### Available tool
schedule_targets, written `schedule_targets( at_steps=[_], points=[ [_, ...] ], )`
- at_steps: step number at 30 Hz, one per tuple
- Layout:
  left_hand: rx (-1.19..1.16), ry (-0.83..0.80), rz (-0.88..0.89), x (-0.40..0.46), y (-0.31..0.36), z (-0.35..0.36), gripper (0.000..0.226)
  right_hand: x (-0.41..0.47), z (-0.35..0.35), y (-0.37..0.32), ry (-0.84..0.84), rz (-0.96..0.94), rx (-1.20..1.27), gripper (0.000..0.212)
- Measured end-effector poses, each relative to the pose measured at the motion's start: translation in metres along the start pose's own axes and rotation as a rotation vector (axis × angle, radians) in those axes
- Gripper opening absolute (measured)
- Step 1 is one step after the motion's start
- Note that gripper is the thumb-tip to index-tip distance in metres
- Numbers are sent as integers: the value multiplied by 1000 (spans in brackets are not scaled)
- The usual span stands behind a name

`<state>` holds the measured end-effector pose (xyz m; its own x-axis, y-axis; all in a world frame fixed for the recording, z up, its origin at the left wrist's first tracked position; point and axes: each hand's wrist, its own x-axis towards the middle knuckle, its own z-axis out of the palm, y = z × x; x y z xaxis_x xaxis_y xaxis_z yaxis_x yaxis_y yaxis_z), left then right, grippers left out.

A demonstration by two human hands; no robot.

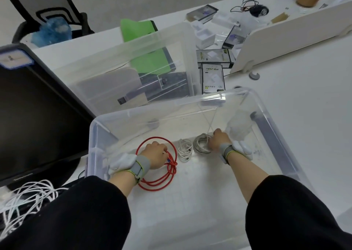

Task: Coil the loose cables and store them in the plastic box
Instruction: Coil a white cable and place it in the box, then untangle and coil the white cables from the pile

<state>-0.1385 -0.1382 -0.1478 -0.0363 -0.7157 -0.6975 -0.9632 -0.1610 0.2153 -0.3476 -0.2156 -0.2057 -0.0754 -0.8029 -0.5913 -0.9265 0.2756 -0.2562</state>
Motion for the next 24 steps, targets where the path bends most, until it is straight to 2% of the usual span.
schedule_targets(
  at_steps=[6, 14, 18, 24],
  points=[
    [14, -5, 42, -17, 1, -13, 42, -21, -18, -10, -35, 33, -31, 37],
    [-105, 188, 174, -70, -14, -31, 37, -69, -37, -35, 132, -58, -165, 31],
    [-242, 398, 244, -107, -32, -37, 33, -112, -44, -68, 221, -192, -216, 27],
    [-474, 707, 317, -167, -81, -46, 26, -196, -41, -148, 493, -448, -53, 31]
  ],
)
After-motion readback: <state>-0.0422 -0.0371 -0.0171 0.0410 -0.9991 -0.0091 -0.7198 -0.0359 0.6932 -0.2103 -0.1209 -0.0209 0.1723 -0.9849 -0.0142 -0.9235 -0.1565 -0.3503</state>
